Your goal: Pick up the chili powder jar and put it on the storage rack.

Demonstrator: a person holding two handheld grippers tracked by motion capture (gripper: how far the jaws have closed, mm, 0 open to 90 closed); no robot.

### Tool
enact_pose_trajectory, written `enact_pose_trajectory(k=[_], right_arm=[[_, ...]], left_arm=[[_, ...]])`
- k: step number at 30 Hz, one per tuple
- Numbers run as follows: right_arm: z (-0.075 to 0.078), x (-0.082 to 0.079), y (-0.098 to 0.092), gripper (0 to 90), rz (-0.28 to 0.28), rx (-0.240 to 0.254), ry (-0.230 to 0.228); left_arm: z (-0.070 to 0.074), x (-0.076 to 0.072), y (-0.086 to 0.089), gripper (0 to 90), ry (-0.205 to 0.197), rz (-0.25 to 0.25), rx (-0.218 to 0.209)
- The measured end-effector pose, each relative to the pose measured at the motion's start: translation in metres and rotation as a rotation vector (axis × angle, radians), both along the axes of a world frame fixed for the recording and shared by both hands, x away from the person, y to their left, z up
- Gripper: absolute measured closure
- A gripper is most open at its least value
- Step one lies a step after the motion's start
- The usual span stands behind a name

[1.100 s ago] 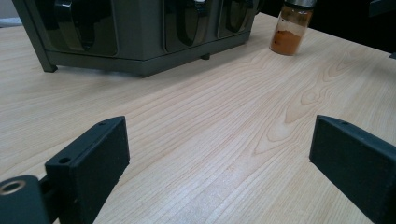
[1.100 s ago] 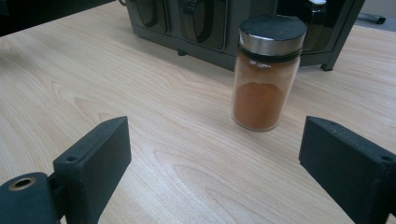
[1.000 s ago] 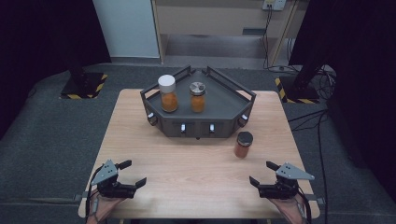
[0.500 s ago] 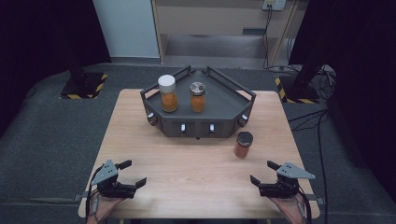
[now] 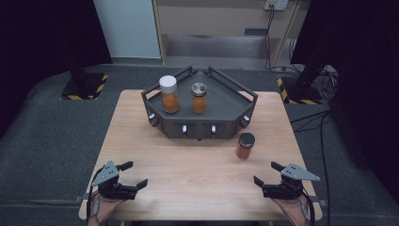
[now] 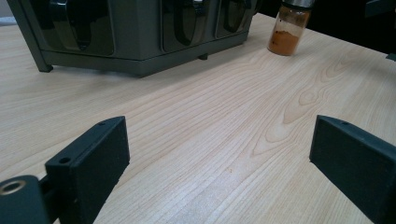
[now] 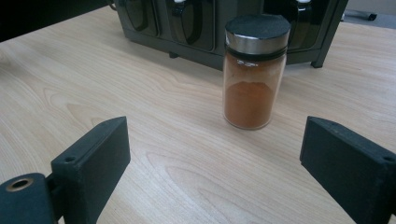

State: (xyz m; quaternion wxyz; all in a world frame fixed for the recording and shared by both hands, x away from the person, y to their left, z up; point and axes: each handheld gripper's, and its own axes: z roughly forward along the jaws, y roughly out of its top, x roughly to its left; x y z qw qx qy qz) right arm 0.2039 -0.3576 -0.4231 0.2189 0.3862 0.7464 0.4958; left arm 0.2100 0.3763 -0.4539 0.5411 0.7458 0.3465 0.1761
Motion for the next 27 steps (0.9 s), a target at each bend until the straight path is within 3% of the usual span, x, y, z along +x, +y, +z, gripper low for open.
enact_pose_trajectory(k=[18,27], right_arm=[[0.002,-0.004,-0.002,8.4,-0.024,0.008,-0.019],[0.011,-0.007,-0.004,8.5,-0.045,0.020,-0.033]], left_arm=[[0.000,0.000,0.000,3.8,-0.001,0.001,-0.004],[0.000,0.000,0.000,3.8,0.000,0.002,0.000]])
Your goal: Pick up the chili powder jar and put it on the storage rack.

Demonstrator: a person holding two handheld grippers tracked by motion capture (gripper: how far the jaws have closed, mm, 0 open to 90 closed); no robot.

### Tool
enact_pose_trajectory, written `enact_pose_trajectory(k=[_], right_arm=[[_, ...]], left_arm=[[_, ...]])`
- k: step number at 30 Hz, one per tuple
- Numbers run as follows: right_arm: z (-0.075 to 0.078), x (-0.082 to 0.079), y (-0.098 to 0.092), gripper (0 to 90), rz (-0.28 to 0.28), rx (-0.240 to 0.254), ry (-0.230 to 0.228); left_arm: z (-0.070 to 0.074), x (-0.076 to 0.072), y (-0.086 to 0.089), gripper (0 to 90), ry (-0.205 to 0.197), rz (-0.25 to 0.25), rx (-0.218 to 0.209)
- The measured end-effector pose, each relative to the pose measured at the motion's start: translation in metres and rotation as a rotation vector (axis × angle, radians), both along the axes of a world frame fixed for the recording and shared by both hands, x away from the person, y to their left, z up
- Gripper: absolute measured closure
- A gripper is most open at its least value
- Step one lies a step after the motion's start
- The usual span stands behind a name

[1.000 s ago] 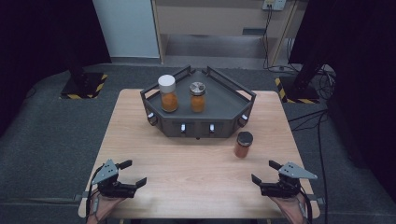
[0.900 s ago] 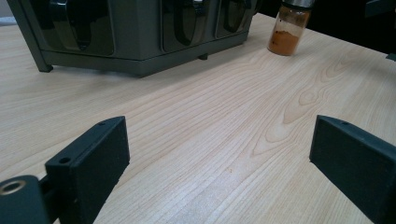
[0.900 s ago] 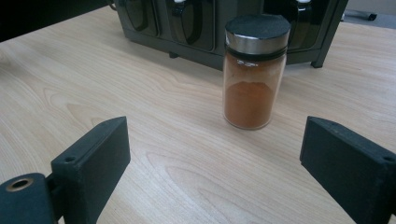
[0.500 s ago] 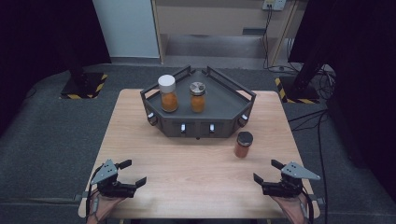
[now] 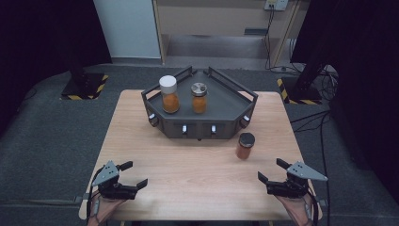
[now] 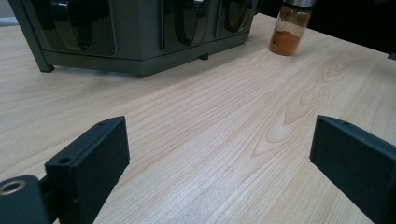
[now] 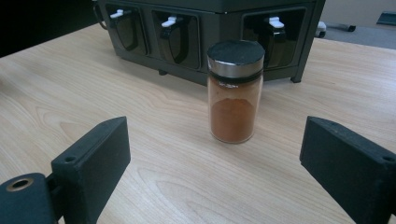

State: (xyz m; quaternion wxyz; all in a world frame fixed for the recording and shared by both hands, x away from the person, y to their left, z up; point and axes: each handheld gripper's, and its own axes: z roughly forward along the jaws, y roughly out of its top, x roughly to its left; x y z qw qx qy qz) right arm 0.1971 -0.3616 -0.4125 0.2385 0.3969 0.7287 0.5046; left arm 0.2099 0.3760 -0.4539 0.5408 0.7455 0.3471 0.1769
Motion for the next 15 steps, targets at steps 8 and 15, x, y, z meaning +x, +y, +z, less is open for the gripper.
enact_pose_trajectory(k=[8,15], right_arm=[[0.012,0.002,-0.002,8.6,-0.006,-0.008,0.004],[0.024,0.010,-0.002,8.5,-0.001,-0.006,0.002]], left_arm=[[0.000,0.000,0.000,3.8,0.001,-0.001,0.003],[0.001,0.000,-0.001,3.7,0.006,-0.001,0.006]])
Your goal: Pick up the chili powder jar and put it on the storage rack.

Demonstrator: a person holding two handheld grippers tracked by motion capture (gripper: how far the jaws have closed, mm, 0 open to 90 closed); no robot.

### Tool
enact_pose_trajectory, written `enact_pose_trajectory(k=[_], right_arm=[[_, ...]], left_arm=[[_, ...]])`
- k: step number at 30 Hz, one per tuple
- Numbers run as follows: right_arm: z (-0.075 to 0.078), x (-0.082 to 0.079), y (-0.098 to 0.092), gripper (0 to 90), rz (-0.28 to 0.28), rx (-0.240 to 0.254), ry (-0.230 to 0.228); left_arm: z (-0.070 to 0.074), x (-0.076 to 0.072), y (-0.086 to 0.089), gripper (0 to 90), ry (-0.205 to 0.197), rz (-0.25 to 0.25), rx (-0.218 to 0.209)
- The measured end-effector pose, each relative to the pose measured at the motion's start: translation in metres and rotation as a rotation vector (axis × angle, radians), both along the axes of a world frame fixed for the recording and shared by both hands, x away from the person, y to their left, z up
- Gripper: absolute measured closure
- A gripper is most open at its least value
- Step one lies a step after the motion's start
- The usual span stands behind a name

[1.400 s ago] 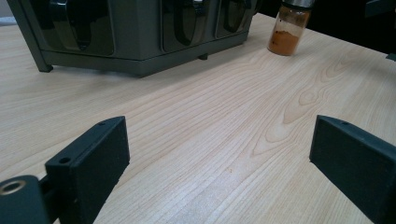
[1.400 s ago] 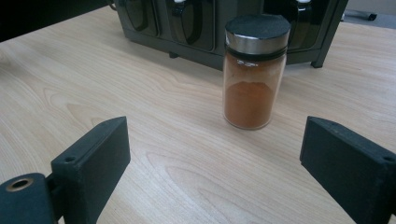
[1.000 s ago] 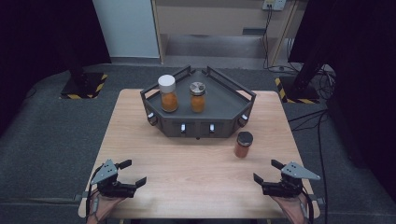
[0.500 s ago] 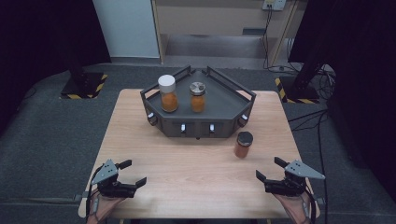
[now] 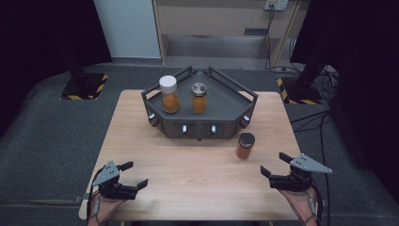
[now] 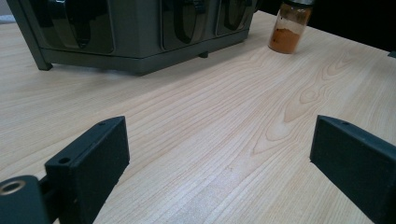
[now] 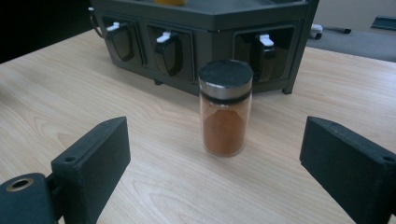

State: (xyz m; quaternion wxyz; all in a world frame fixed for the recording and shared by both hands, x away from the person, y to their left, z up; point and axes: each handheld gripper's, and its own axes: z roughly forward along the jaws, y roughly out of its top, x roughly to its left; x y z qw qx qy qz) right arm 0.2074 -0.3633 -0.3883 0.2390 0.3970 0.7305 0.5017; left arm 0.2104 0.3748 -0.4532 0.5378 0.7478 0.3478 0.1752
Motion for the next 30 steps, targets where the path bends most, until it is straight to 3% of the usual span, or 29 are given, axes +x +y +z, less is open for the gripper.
enact_pose_trajectory(k=[16,30], right_arm=[[0.017,0.029,0.009,8.5,0.026,-0.026,0.028],[0.022,0.060,0.030,8.8,0.035,-0.059,0.051]], left_arm=[[0.000,0.000,0.000,3.7,-0.002,0.001,0.001],[0.000,-0.001,0.000,3.8,-0.002,0.000,0.002]])
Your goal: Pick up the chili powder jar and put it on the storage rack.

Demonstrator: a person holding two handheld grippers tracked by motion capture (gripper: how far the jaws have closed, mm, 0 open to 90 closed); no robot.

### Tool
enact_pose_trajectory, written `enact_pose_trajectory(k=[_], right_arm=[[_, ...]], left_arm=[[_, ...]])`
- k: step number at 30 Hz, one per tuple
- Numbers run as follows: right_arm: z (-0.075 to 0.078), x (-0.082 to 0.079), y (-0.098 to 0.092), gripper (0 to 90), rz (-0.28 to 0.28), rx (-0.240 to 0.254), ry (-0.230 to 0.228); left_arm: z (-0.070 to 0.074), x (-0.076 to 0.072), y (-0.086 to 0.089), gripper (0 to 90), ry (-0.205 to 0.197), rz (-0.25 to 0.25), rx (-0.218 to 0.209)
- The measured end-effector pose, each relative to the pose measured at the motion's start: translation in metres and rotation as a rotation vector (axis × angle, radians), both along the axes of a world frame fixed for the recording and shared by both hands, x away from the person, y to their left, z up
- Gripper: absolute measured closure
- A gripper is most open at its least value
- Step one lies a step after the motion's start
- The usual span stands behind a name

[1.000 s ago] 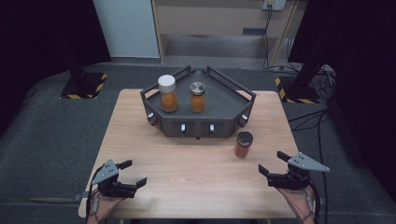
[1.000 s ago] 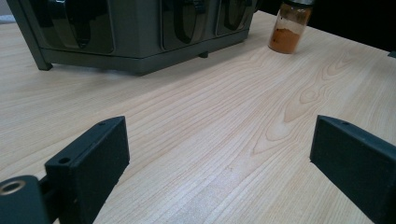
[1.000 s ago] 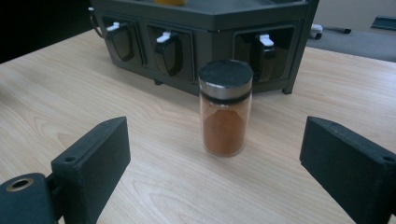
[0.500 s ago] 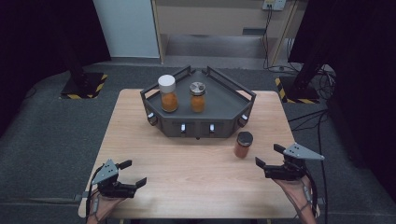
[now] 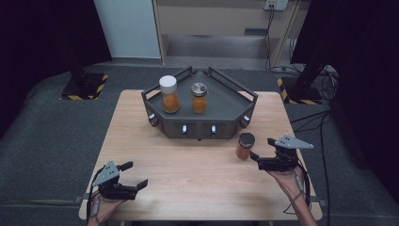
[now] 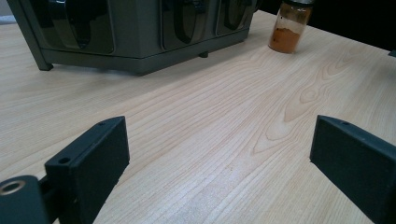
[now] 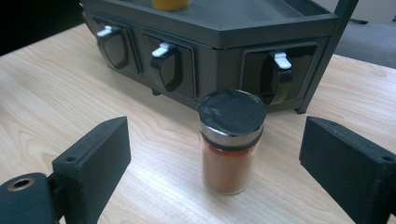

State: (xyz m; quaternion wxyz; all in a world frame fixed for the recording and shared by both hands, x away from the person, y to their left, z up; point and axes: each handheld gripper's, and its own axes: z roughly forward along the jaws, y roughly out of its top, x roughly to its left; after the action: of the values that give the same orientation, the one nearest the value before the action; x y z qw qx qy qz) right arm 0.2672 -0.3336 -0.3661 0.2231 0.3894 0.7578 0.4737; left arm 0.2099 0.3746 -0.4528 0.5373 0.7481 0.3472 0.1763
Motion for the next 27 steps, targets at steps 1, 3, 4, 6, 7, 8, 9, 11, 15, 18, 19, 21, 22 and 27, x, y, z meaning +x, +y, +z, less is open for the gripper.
enact_pose_trajectory(k=[1,3,4,6,7,8,9,11,15,18,19,21,22,27], right_arm=[[0.000,0.003,0.002,8.8,0.000,0.002,0.007],[-0.001,0.007,0.005,8.8,-0.001,-0.011,0.010],[-0.001,0.010,0.006,8.9,-0.001,-0.008,0.014],[-0.002,0.015,0.008,8.9,-0.002,-0.010,0.022],[-0.003,0.017,0.009,8.9,-0.003,-0.014,0.027],[-0.003,0.019,0.011,9.0,-0.003,-0.022,0.027],[-0.003,0.021,0.013,9.0,-0.005,-0.038,0.024],[-0.003,0.025,0.014,9.1,-0.009,-0.038,0.029],[-0.006,0.035,0.016,9.2,-0.013,-0.039,0.039],[-0.008,0.040,0.017,9.3,-0.012,-0.032,0.050],[-0.008,0.041,0.018,9.4,-0.011,-0.033,0.052],[-0.009,0.045,0.020,9.5,-0.010,-0.039,0.054],[-0.010,0.047,0.021,9.5,-0.009,-0.041,0.056],[-0.014,0.056,0.024,10.3,-0.010,-0.047,0.065]], left_arm=[[0.000,0.000,0.000,3.7,0.000,0.000,0.000],[0.000,0.000,0.000,3.7,0.000,-0.002,0.003],[0.000,0.000,0.000,3.7,-0.001,-0.002,0.003],[0.000,0.000,0.000,3.7,-0.001,-0.002,0.005],[0.000,0.000,0.000,3.7,-0.001,-0.002,0.004],[0.000,0.000,0.000,3.7,-0.001,-0.002,0.003],[0.000,0.000,0.000,3.7,-0.001,-0.002,0.003],[0.000,0.000,0.000,3.7,-0.001,-0.003,0.004],[0.001,0.000,0.000,3.7,-0.001,-0.005,0.006],[0.001,0.000,0.000,3.7,-0.001,-0.003,0.005],[0.001,0.000,0.000,3.7,-0.002,-0.003,0.006],[0.001,0.000,0.000,3.8,-0.001,-0.003,0.007],[0.001,0.000,0.000,3.7,0.000,-0.003,0.007],[0.001,0.000,0.000,3.8,-0.001,-0.003,0.007]])
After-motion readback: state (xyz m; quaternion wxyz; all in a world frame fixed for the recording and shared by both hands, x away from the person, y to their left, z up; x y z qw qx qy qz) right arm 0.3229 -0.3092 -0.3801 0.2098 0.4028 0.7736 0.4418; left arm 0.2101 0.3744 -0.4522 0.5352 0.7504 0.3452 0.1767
